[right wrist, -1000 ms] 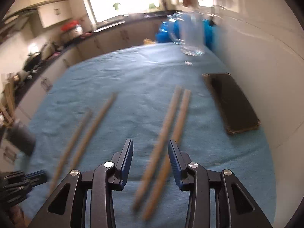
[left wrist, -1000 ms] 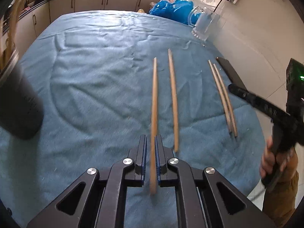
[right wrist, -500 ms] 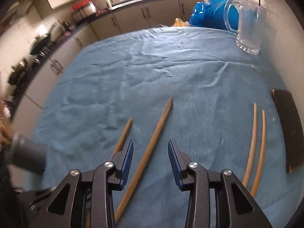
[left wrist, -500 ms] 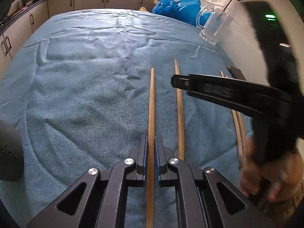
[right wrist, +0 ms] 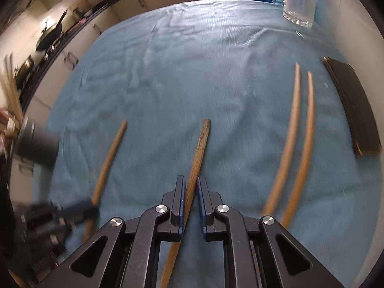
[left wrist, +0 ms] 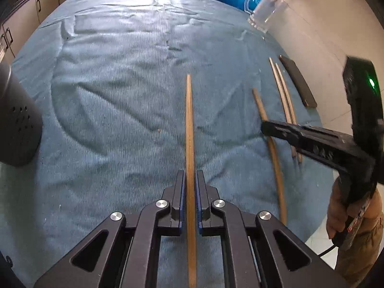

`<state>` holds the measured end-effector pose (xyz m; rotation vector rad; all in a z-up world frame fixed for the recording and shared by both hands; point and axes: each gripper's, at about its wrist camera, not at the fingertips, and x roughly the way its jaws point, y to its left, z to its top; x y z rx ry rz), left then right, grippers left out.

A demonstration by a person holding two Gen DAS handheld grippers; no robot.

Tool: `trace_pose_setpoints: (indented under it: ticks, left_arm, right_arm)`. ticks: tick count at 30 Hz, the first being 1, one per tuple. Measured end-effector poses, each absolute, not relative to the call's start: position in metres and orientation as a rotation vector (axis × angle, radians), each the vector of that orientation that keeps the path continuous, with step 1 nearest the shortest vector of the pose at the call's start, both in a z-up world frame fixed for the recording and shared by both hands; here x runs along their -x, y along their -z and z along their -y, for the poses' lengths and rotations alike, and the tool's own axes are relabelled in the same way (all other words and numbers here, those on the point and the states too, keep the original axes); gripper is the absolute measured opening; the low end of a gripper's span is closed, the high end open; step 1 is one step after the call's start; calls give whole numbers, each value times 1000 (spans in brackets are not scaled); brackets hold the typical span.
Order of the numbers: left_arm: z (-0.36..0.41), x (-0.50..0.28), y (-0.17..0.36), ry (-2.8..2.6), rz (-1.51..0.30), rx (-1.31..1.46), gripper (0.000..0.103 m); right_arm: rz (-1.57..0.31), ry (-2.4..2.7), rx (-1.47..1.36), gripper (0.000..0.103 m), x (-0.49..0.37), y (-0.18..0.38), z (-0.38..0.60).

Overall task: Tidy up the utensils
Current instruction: 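Close the right tool on a wooden chopstick while the left tool holds its chopstick, then lift both held chopsticks and carry them over the black holder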

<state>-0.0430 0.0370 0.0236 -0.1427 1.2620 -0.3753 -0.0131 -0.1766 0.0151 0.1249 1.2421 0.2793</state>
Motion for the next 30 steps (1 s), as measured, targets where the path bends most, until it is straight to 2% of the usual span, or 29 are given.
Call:
trace_pose_setpoints:
  ticks: [17, 22, 30]
  left_arm:
    - [-8, -21, -25, 348, -1256, 62, 8]
    - [-23, -2, -30, 357, -1208, 95, 6]
    - [-58, 55, -83, 382, -998, 152, 6]
  right_arm:
    - [-1271, -201, -50, 13, -14, -14, 172]
    - [-1223, -190, -46, 8, -4, -15, 170]
    - [-1070, -263, -179, 8, 29, -51, 178]
